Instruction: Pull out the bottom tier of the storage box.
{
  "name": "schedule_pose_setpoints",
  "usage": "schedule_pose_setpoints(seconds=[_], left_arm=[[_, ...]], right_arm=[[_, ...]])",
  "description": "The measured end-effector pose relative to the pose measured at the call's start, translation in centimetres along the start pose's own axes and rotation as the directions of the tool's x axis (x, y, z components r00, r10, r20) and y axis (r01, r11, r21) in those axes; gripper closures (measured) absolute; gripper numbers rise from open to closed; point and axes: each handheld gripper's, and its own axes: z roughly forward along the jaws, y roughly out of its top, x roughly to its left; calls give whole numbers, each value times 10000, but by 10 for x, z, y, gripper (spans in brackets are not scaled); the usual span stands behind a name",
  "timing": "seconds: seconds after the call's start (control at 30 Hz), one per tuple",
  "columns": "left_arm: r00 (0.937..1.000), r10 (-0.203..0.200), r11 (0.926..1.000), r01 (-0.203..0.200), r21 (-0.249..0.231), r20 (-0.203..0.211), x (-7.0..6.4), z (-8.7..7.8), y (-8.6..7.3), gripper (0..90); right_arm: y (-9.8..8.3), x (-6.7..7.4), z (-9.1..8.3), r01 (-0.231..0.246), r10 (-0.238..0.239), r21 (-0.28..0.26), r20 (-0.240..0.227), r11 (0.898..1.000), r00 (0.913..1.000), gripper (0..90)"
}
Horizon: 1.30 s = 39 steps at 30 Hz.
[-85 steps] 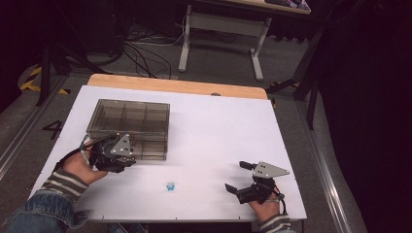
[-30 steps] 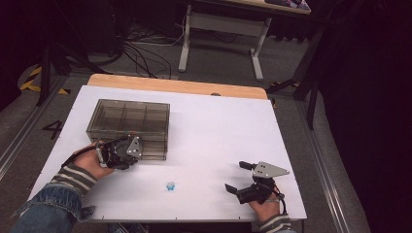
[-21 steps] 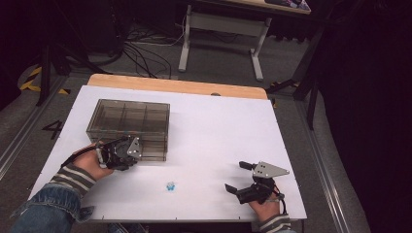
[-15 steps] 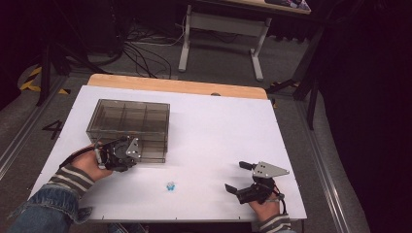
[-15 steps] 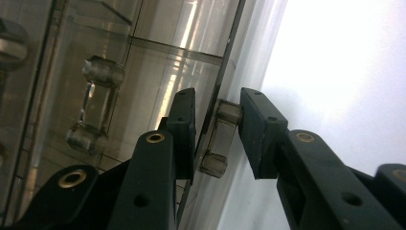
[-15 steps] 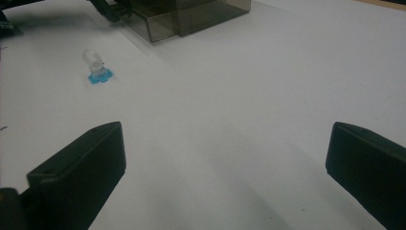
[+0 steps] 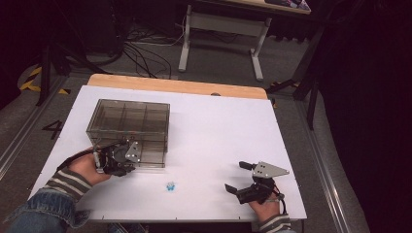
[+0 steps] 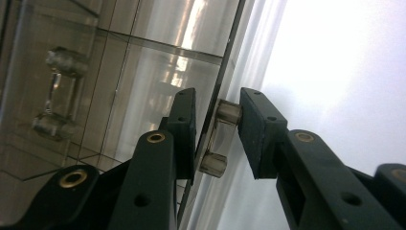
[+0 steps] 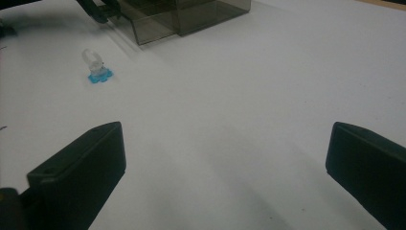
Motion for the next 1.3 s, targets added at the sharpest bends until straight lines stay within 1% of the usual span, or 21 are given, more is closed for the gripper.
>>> schedule_pose_setpoints(seconds=[0.07,0.13,0.2,0.27,0.33,0.43,0.47,0.53,0.57,0.7,0.77,0.8,0.93,1.03,1.13,1.17,1.2,1.23,1.3], left_arm=[[9999,122,9999,-122,51,36,-2,-1,1,687],[9998,157,9999,-158,67,91,-3,-2,1,689],[9999,96,9999,-98,101,126,-5,-2,1,689],[9997,172,9998,-174,140,155,-5,-3,0,690],[9997,131,9998,-134,164,212,-7,-3,0,690],[9994,241,9994,-247,233,262,-9,-4,0,692],[9995,164,9996,-171,234,259,-11,-4,0,694],[9989,356,9988,-366,337,294,-13,-3,1,697],[9989,320,9989,-332,329,350,-14,-3,1,698],[9982,398,9982,-417,437,440,-14,-3,1,702],[9981,351,9983,-374,443,505,-14,-3,0,702],[9983,297,9986,-319,422,507,-15,-3,0,702],[9981,321,9984,-344,450,523,-16,-3,0,702],[9978,298,9988,-319,358,585,-16,-4,-1,684],[9959,478,9987,-488,115,767,-14,-7,-1,629],[9958,392,9992,-394,3,832,-15,-8,-1,626],[9955,389,9992,-384,-74,864,-15,-9,-1,619],[9954,412,9991,-400,-156,860,-15,-10,-1,612],[9958,321,9993,-301,-243,855,-15,-12,-1,606]], right_arm=[[0,0,0,1,-1,-1,4,10000,10000,7],[0,0,0,-1,1,1,7,10000,10000,7],[0,0,0,-13,13,4,2,10000,10000,7],[0,0,0,-13,13,4,1,10000,10000,7],[0,0,0,-19,19,5,2,10000,10000,7],[0,0,0,-19,19,4,2,10000,10000,7],[0,0,0,-21,21,5,1,10000,10000,7],[0,0,0,-15,15,-2,8,10000,10000,7],[0,0,0,-17,17,-2,10,10000,10000,7],[0,0,0,-28,28,3,10,10000,10000,7],[0,0,0,-31,31,3,9,10000,10000,7],[0,0,0,-34,34,4,13,10000,10000,7],[0,0,0,-31,31,3,17,10000,10000,7],[0,0,0,-26,26,-3,28,10000,10000,7],[0,0,0,-25,25,3,24,10000,10000,7],[0,0,0,-27,27,5,21,10000,10000,7],[0,0,0,-24,24,1,22,10000,10000,7],[0,0,0,-26,26,2,20,10000,10000,7],[0,0,0,-21,21,1,15,10000,10000,7]])
